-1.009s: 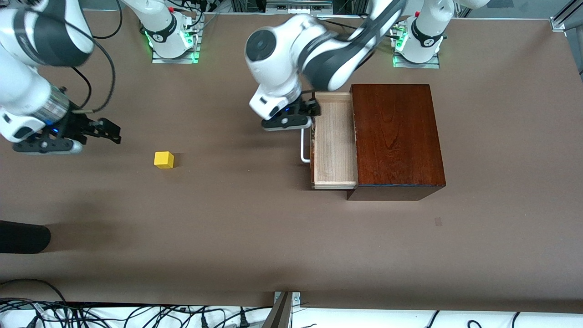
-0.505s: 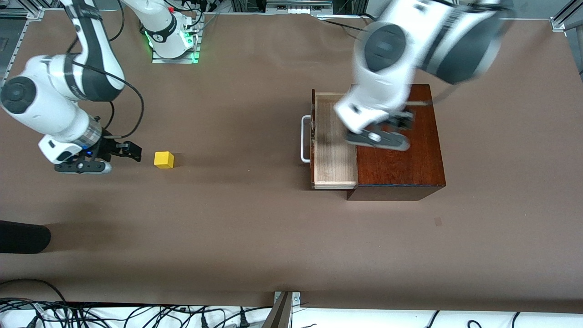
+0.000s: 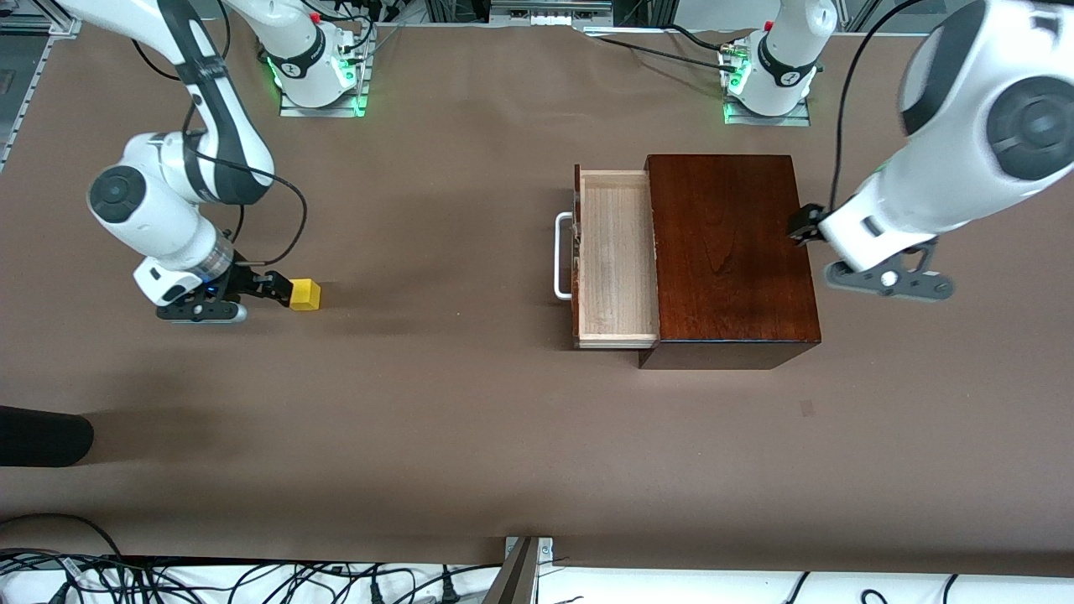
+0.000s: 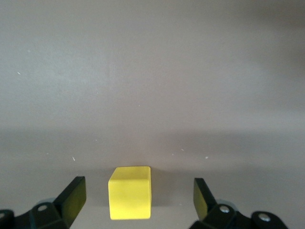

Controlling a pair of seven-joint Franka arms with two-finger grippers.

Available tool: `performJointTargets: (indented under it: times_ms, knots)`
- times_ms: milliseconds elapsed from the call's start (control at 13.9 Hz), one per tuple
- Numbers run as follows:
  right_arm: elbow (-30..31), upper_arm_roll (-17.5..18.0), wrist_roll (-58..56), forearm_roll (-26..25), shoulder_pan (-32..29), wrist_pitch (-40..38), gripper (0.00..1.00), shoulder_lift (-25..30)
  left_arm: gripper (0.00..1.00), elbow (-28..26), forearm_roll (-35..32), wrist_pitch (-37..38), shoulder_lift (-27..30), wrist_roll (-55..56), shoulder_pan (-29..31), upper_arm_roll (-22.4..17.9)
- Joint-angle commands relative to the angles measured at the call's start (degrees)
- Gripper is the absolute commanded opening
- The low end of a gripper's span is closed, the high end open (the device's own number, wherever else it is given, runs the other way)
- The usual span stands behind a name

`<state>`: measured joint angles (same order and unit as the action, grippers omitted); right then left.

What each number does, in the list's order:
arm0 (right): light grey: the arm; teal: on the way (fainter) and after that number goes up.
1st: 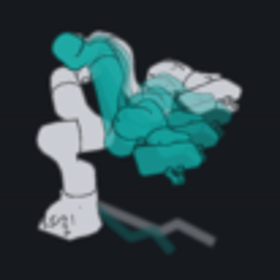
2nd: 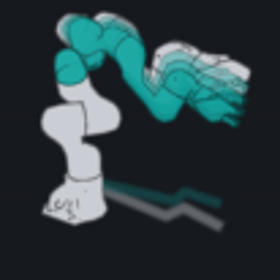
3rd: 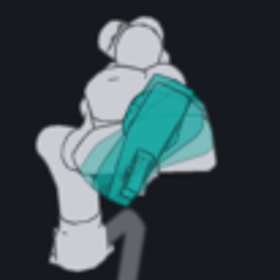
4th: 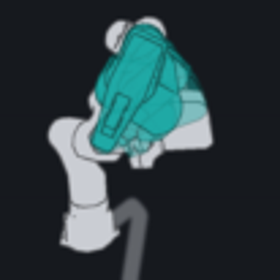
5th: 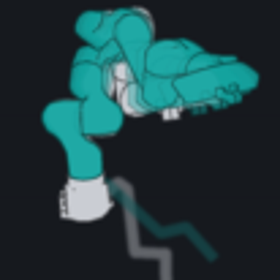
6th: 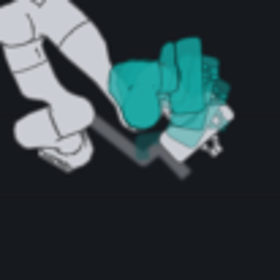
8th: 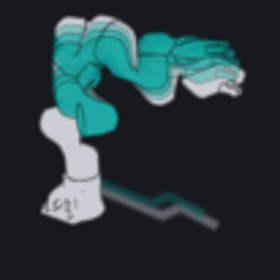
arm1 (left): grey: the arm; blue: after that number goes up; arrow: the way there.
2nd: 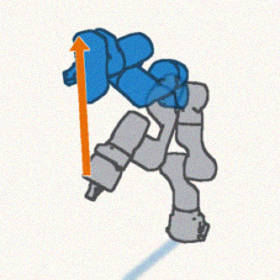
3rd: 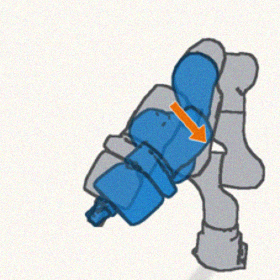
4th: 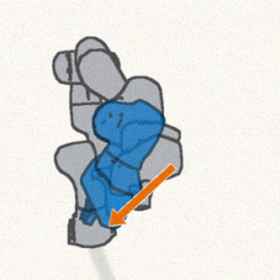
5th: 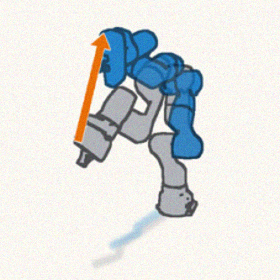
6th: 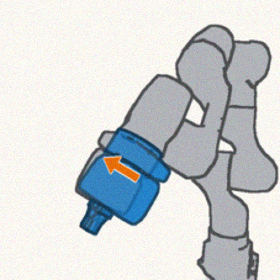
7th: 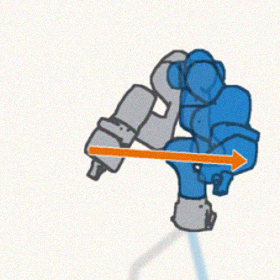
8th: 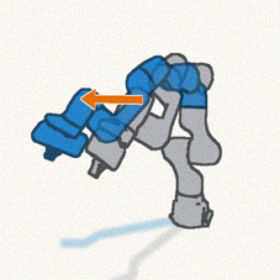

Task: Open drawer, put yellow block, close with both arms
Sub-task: 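Grasp the yellow cube with the right gripper and lift it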

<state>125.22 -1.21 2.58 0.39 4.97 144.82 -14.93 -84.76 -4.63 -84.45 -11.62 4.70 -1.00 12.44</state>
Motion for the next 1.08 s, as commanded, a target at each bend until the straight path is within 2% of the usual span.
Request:
performJointTargets:
  times_ms: [0,144,361,577,721,865,1009]
  knots:
    - [1.7,0.2,1.0,0.3,1.0,3.5,1.00,-1.3,1.00,-16.1,2.1,-8.9,12.9,-4.1,3.0,0.7]
    - [2.0,0.2,1.0,0.3,1.0,4.8,1.00,-2.6,1.00,-19.4,8.0,-9.8,17.1,-5.7,7.1,0.7]
    - [2.7,0.2,1.0,0.3,1.0,7.0,1.00,-4.2,1.00,-16.6,8.5,-6.9,17.8,-8.1,7.4,0.2]
    - [3.9,0.2,1.0,0.3,1.1,7.7,1.00,-4.9,1.00,-12.1,8.0,-4.3,13.8,-7.3,7.3,0.0]
    - [4.5,0.2,1.9,0.3,1.1,7.8,1.00,-4.8,1.00,-5.5,0.6,-4.2,9.5,-7.1,6.6,0.6]
    - [5.5,0.7,1.9,0.3,1.1,8.7,1.00,-4.8,1.00,-1.4,0.7,-2.8,6.5,-5.9,6.6,0.7]
    - [6.0,0.7,2.0,0.3,1.1,9.5,0.96,-4.9,1.00,-0.2,0.9,-2.8,5.4,-4.8,6.5,0.5]
